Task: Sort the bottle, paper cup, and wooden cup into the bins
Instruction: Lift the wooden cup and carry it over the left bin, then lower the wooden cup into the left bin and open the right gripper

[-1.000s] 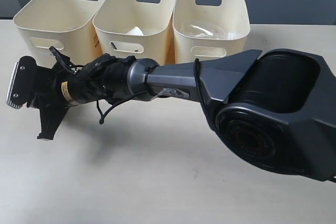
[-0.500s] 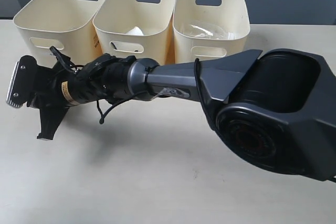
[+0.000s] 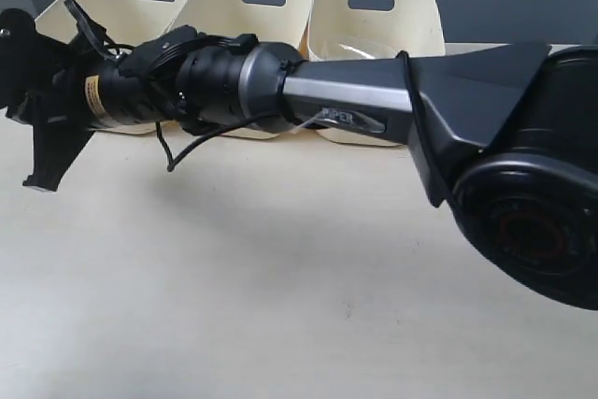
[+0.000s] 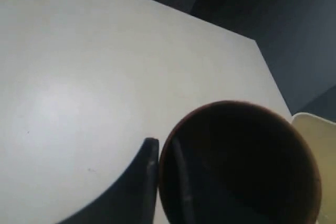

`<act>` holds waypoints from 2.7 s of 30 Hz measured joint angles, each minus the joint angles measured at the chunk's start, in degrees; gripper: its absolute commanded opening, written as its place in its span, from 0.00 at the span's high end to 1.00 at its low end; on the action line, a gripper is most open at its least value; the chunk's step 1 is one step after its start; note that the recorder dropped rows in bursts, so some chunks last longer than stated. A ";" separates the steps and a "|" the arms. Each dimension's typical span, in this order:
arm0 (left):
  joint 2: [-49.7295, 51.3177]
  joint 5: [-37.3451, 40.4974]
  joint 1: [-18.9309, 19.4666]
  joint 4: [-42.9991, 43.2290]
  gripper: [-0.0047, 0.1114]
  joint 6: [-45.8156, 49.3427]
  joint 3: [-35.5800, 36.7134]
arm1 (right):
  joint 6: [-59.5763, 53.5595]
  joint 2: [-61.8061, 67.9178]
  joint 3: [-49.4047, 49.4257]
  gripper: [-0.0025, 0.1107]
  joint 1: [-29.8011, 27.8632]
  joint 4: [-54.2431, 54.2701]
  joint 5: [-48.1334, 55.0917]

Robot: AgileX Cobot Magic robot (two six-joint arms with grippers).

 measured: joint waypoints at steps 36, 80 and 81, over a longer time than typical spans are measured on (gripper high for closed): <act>0.00 0.00 0.00 0.00 0.96 0.00 0.00 | 15.38 15.61 -23.53 0.98 -12.07 0.00 -1.03; 0.00 0.00 0.00 0.00 0.96 0.00 0.00 | 18.67 17.83 -24.38 0.73 -12.07 0.22 1.27; 0.00 0.00 0.00 0.00 0.96 0.00 0.00 | 18.67 17.83 -24.38 0.73 -12.07 0.22 1.27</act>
